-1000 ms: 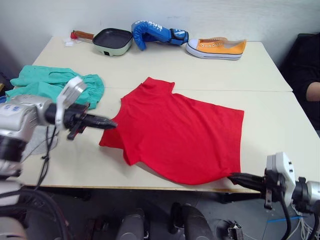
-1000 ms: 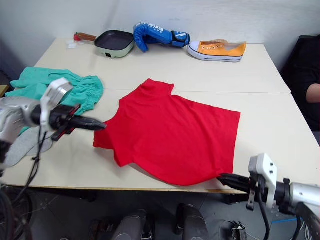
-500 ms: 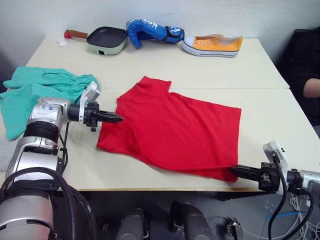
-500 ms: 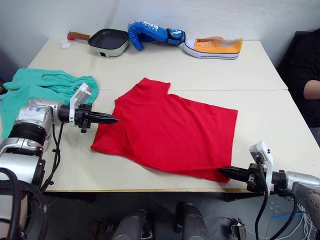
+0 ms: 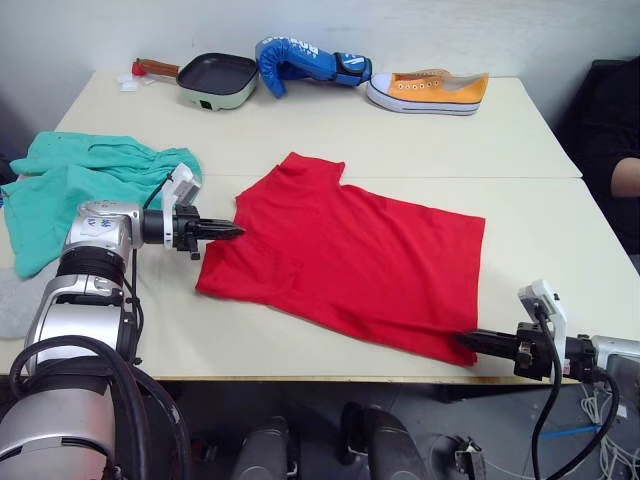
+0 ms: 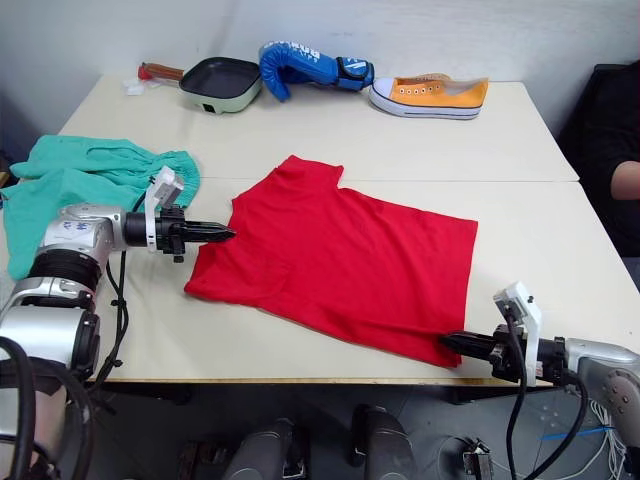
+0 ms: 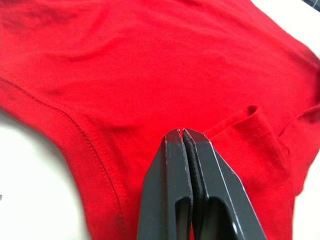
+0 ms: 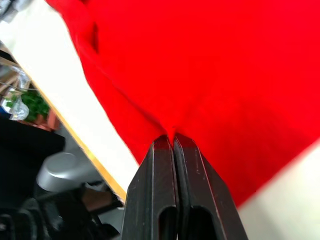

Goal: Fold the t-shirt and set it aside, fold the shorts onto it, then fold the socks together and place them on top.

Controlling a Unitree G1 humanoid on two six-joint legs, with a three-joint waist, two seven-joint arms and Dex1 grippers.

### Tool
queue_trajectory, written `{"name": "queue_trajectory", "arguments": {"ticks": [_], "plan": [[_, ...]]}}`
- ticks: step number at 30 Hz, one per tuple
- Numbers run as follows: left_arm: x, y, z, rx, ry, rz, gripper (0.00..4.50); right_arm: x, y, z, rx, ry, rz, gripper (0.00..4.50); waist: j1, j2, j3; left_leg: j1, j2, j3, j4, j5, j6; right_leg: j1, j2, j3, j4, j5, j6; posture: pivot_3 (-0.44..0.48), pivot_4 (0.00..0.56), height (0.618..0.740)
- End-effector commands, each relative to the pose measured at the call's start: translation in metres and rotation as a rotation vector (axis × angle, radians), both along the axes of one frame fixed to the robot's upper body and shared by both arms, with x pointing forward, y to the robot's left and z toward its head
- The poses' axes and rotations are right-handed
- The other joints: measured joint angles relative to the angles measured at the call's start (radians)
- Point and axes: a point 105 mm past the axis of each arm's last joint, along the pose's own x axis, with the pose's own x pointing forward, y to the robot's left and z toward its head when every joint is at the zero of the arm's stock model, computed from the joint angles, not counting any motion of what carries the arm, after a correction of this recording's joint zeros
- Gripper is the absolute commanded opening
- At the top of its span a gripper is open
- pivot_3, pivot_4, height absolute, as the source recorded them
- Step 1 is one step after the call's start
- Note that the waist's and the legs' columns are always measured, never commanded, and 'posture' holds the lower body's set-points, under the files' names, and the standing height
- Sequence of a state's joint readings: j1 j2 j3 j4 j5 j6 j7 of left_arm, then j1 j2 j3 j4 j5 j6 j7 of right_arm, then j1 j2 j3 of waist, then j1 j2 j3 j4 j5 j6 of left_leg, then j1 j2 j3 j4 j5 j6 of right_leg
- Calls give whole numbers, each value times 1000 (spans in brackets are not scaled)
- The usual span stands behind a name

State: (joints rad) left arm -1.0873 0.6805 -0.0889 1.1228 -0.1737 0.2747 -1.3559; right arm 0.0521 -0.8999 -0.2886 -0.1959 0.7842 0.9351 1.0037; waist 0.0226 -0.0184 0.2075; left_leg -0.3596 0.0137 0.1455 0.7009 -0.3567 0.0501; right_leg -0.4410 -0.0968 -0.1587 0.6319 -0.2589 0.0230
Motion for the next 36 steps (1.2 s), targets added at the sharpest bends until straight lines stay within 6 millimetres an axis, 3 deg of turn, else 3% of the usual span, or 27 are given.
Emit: {"name": "queue_trajectory", "arguments": {"ticks": [1,5,9,14,17,18,21,25,30,32,36], "plan": [[4,3,5,8,-31,24,202,6,-6,8,-58,-64,-19,191,0,0,0,0,0,0,0,0,0,0,0,0,2,0,0,0,150,740],[8,9,14,14,-78,66,1247,3,-14,17,-104,-115,-37,1293,0,0,0,0,0,0,0,0,0,-1,0,0,4,0,0,0,150,740],[7,18,46,-58,-154,78,2543,-5,-20,39,-137,-213,-73,2711,0,0,0,-1,0,0,0,0,0,-2,0,0,4,0,0,0,150,740],[-19,6,79,-125,-178,-103,4171,-14,2,63,-149,-370,-55,4470,-1,0,0,-1,0,0,0,0,0,-2,0,0,4,0,0,0,150,740],[-37,-10,71,-114,-186,-200,4171,-10,31,67,-176,-464,-34,4470,-4,1,-1,-1,0,0,0,0,-1,-2,0,1,4,0,0,0,150,740],[-43,-17,64,-97,-190,-230,4192,-7,41,67,-188,-500,-31,4292,-6,2,-2,0,0,0,0,0,-1,-2,0,2,5,0,0,0,150,740],[-57,-38,38,-35,-211,-289,3555,-1,71,64,-210,-571,13,3440,-13,2,-2,1,0,1,0,0,-2,-2,0,3,5,0,0,0,150,740],[-64,-47,2,57,-216,-305,2191,6,101,46,-256,-592,49,1959,-15,2,-2,1,0,1,1,1,-3,-2,0,3,5,-1,-1,0,150,740],[-63,-45,-25,143,-216,-286,485,11,112,19,-325,-564,57,143,-7,2,-2,1,0,1,1,1,-3,-2,0,3,4,-1,-1,0,150,740],[-62,-36,-36,189,-209,-270,14,9,104,4,-394,-535,49,0,-3,2,-2,1,0,1,1,1,-3,-2,0,3,4,-1,-1,0,150,740],[-56,-14,-48,245,-189,-202,14,3,80,-13,-476,-483,1,0,-1,1,-2,1,0,1,0,1,-3,-2,0,3,3,-1,-2,0,150,740]]}}
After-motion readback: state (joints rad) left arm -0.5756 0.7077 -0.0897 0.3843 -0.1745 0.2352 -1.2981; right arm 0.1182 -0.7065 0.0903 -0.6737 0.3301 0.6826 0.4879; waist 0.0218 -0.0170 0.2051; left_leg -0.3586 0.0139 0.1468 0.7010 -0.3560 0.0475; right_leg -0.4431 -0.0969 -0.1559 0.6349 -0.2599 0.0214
